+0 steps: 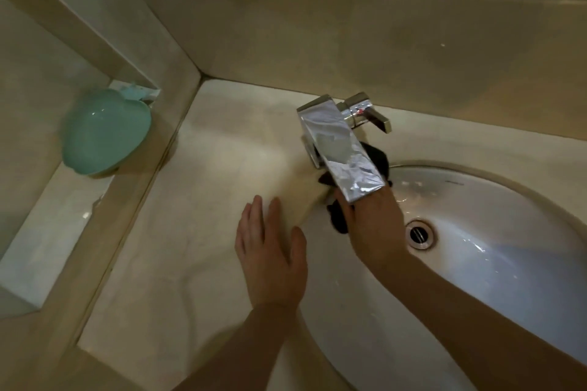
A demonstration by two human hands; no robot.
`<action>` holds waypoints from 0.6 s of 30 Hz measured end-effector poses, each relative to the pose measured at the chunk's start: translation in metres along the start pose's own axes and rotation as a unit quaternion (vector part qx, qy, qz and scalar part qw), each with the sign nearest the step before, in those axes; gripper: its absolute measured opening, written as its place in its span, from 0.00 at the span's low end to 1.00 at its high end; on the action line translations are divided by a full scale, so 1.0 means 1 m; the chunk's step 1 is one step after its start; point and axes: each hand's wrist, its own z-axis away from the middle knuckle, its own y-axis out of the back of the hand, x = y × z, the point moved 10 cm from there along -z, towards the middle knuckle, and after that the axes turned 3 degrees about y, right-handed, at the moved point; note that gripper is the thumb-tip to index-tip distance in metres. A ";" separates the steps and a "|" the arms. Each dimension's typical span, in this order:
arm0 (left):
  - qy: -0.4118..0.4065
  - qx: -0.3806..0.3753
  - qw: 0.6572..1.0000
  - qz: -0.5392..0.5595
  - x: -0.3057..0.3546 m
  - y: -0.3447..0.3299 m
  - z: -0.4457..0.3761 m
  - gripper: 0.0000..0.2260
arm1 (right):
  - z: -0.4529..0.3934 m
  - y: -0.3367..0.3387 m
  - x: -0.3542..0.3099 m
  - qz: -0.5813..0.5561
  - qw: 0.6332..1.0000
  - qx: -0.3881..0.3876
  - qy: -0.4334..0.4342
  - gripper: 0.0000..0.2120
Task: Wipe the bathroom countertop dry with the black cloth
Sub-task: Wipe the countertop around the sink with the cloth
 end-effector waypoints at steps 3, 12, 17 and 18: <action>-0.002 0.017 0.999 0.038 -0.002 0.002 -0.001 0.25 | 0.015 -0.036 -0.026 0.055 0.995 -0.082 0.026 0.21; 0.023 0.024 0.987 0.160 -0.008 0.011 -0.003 0.24 | 0.049 -0.028 -0.078 0.074 0.969 -0.183 0.149 0.20; 0.028 0.025 0.978 0.204 -0.009 0.013 -0.003 0.23 | -0.004 0.042 -0.019 0.004 0.995 -0.001 -0.102 0.14; 0.025 0.026 0.978 0.207 -0.009 0.013 -0.002 0.23 | -0.004 0.035 -0.018 0.045 0.993 -0.001 -0.113 0.17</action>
